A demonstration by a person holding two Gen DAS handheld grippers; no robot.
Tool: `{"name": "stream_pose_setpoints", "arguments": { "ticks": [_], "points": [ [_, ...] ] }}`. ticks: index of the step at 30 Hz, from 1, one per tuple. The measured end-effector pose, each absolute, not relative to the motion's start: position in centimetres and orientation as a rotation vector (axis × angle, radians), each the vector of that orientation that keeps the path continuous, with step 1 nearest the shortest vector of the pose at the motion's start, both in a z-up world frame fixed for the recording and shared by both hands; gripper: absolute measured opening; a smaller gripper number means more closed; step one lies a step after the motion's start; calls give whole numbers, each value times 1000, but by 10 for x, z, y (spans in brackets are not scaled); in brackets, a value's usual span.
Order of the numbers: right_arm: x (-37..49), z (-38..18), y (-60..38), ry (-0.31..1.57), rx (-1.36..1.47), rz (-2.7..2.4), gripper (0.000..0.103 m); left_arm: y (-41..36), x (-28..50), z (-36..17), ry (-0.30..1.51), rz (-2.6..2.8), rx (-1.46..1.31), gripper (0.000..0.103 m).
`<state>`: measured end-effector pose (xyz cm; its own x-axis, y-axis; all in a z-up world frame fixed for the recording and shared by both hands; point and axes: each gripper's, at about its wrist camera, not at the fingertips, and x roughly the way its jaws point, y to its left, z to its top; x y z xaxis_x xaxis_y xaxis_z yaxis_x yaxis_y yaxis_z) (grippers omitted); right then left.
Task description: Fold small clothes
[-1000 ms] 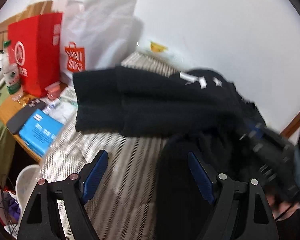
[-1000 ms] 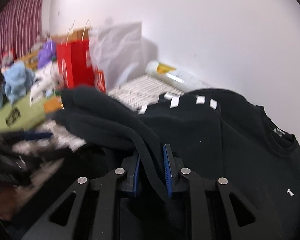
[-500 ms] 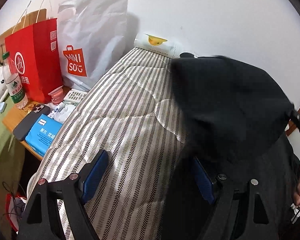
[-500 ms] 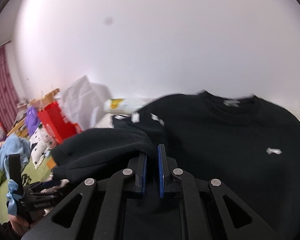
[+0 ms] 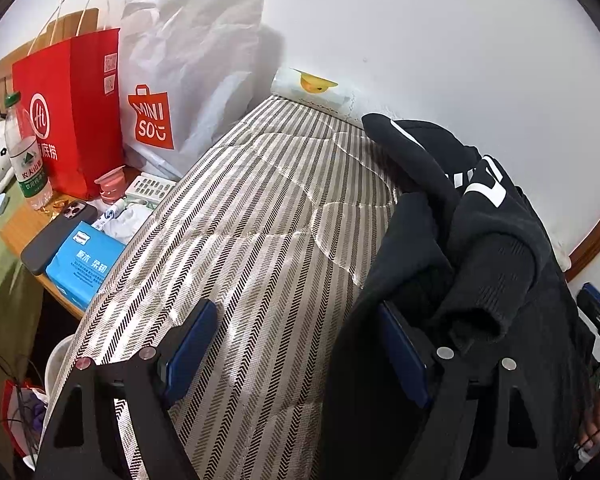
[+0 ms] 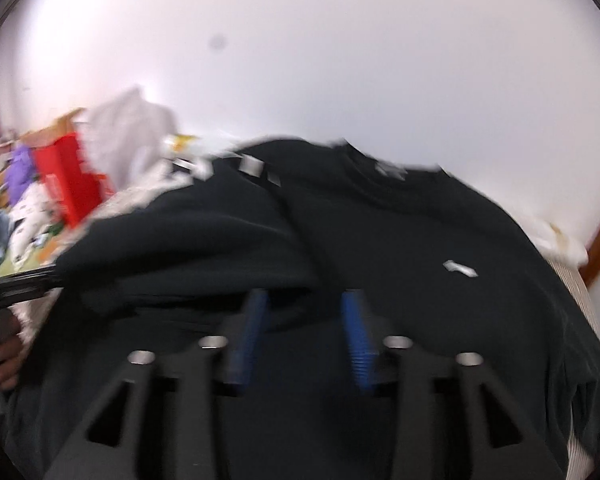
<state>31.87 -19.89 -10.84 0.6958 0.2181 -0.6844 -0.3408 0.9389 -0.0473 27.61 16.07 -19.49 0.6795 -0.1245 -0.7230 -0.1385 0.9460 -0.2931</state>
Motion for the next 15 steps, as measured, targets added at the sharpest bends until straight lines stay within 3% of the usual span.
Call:
{"name": "stream_pose_setpoints", "arguments": {
  "ticks": [6, 15],
  "points": [
    [301, -103, -135, 687, -278, 516, 64, 171, 274, -195, 815, -4, -407, 80],
    [315, -154, -98, 681, -662, 391, 64, 170, 274, -195, 818, -3, -399, 80]
  ]
}}
